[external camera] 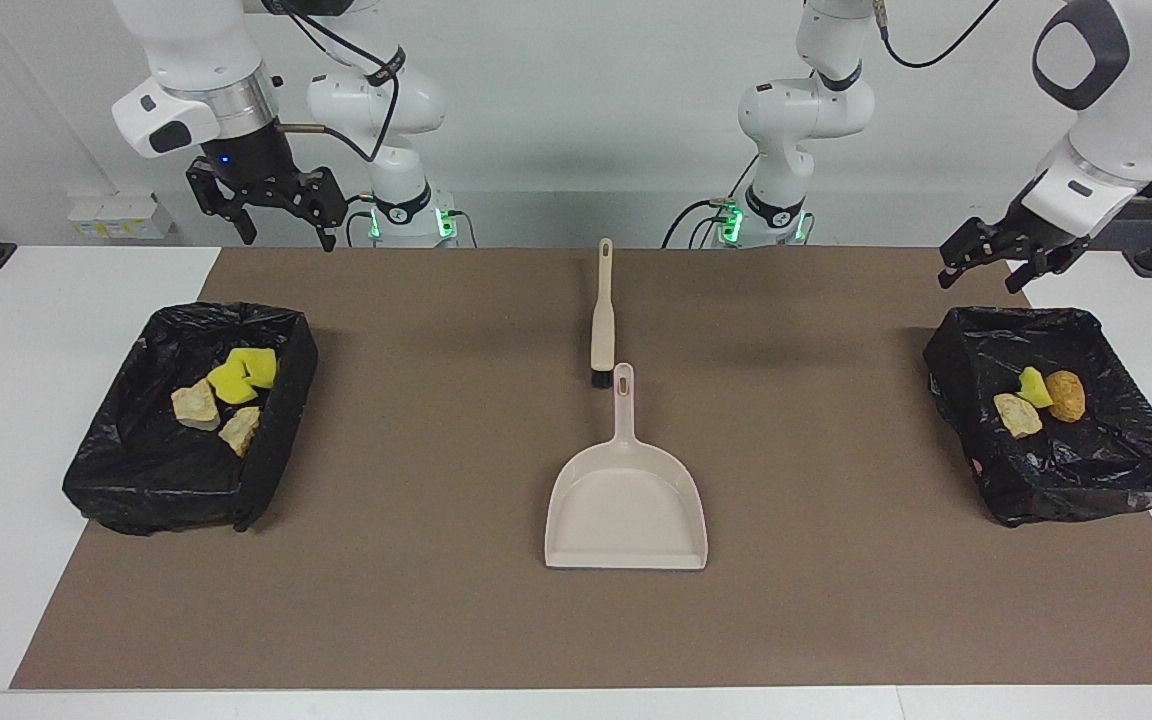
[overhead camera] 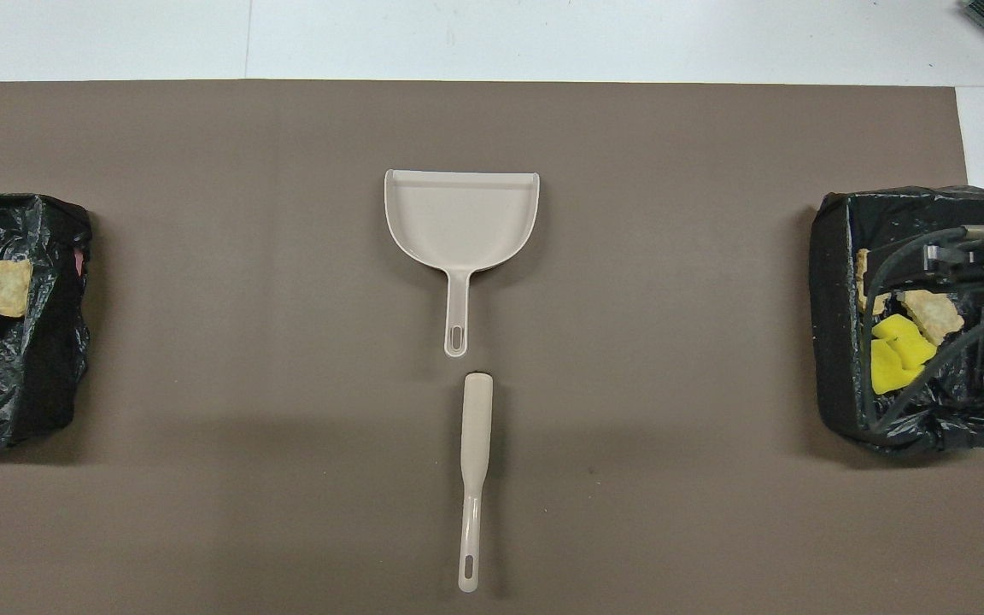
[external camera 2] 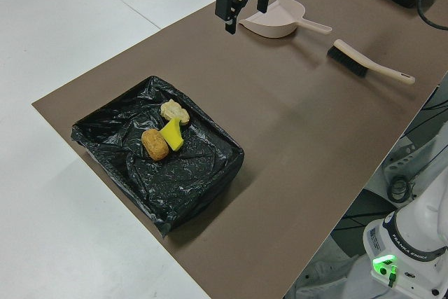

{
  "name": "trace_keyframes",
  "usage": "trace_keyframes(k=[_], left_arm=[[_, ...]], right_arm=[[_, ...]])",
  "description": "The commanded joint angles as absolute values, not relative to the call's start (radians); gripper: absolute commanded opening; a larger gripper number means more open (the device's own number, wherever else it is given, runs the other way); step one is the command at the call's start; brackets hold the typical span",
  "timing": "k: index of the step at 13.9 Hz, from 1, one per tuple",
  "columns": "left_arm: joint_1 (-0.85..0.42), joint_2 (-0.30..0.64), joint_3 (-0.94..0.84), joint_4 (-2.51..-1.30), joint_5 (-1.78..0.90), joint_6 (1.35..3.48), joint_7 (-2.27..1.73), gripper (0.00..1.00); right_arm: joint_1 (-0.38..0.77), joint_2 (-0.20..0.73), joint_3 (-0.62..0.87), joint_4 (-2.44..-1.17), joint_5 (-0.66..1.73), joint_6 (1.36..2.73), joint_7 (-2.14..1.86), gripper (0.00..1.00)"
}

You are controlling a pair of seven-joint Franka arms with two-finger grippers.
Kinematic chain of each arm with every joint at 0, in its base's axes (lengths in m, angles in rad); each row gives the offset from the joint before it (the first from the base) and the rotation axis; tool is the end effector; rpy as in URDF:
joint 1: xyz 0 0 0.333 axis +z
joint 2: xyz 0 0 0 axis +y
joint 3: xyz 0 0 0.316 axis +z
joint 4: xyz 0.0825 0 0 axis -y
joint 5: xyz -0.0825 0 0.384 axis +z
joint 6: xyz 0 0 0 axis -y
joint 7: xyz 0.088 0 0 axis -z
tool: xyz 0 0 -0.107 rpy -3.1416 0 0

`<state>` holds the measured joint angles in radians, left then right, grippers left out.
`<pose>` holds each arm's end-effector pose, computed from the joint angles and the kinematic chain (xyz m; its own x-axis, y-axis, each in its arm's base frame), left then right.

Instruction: Sweep and dump trash in bin

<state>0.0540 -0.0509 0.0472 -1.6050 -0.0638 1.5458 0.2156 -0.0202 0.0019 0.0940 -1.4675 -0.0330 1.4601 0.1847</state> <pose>0.5339 0.0479 0.6342 0.9933 -0.1153 0.0060 -0.1155 -0.9911 0.0664 0.5426 0.0362 0.6620 0.9935 -0.1142 -0.0031 -0.1140 -0.9929 0.0338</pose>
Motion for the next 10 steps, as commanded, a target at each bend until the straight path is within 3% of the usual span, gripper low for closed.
trace_keyframes(k=[1,10], left_arm=[[0.037,-0.052,-0.003,-1.556,-0.058,1.497,0.102,1.00],[0.026,-0.072,-0.081,-1.549,-0.018,1.471,0.005,1.00]], right_arm=[[-0.035,0.000,0.100,-1.468,-0.017,1.468,0.195,1.00],[-0.035,0.000,0.100,-1.468,-0.017,1.468,0.195,1.00]])
